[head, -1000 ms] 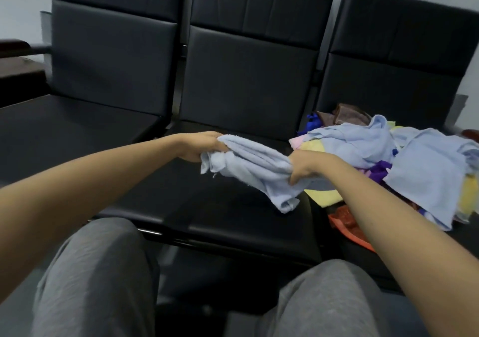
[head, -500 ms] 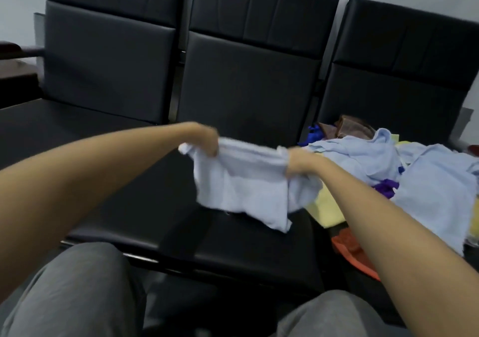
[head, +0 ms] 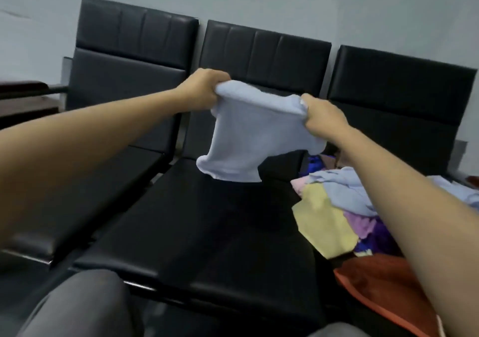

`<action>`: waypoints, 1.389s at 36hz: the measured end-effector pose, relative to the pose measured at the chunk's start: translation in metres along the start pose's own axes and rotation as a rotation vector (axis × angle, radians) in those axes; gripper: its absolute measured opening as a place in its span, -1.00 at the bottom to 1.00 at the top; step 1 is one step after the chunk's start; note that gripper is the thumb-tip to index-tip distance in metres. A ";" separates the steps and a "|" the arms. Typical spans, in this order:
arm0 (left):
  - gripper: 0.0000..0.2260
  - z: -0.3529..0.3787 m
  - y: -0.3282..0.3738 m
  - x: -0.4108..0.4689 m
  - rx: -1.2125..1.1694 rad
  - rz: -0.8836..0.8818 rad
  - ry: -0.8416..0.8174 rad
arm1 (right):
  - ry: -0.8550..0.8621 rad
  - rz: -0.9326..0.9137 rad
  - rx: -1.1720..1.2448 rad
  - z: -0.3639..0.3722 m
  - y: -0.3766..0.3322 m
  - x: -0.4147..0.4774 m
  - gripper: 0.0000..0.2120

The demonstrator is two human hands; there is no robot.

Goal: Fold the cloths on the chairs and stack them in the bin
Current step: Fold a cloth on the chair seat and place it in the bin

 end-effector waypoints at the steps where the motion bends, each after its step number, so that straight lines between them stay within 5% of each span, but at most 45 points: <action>1: -0.89 0.001 0.002 -0.008 0.049 0.000 -0.159 | -0.206 0.038 0.090 0.004 0.004 -0.007 -0.77; 4: -0.93 0.003 0.015 -0.039 0.215 -0.045 -0.731 | -0.857 0.240 0.298 0.015 0.014 -0.035 -0.58; 6: -0.92 0.011 0.020 -0.060 0.224 -0.074 -1.020 | -1.145 0.243 0.335 0.025 0.013 -0.051 -0.48; 9: -0.79 0.031 0.014 -0.089 0.062 -0.157 -1.379 | -1.414 0.195 0.399 0.046 0.003 -0.078 -0.61; 12: -0.63 0.054 0.004 -0.117 -0.045 -0.300 -1.516 | -1.499 0.241 0.472 0.074 0.006 -0.102 -0.52; 15: -0.58 0.080 -0.010 -0.139 -0.065 -0.380 -1.507 | -1.507 0.259 0.583 0.105 0.011 -0.123 -0.24; 21: -0.60 0.108 -0.046 -0.154 -0.188 -0.487 -1.352 | -1.315 0.377 0.813 0.151 0.022 -0.144 -0.11; 24: -0.55 0.111 -0.061 -0.150 -0.258 -0.503 -1.270 | -1.090 0.504 0.911 0.161 0.030 -0.138 -0.24; 30: -0.79 0.118 -0.090 -0.135 -0.342 -0.582 -1.106 | -0.766 0.612 0.924 0.177 0.035 -0.113 -0.46; 33: -0.87 0.126 -0.106 -0.129 -0.142 -0.557 -0.990 | -0.618 0.584 0.953 0.181 0.028 -0.102 -0.83; 35: -0.81 0.134 -0.116 -0.124 -0.015 -0.528 -0.856 | -0.486 0.607 1.014 0.187 0.026 -0.092 -0.81; 42: -0.80 0.170 -0.116 -0.120 -0.580 -0.702 -0.678 | -0.288 0.718 0.909 0.218 0.028 -0.051 -0.80; 50: -0.74 0.201 -0.119 -0.119 0.106 -0.519 -0.675 | -0.366 0.736 0.816 0.264 0.018 -0.010 -0.79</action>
Point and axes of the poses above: each hand's wrist, its own x-axis towards the middle knuckle, its own z-axis out of the palm, y = z × x, the point moved 2 cm from there along x, towards the middle knuckle, and after that the axes turned 4 degrees about x, right-handed, at the moved point
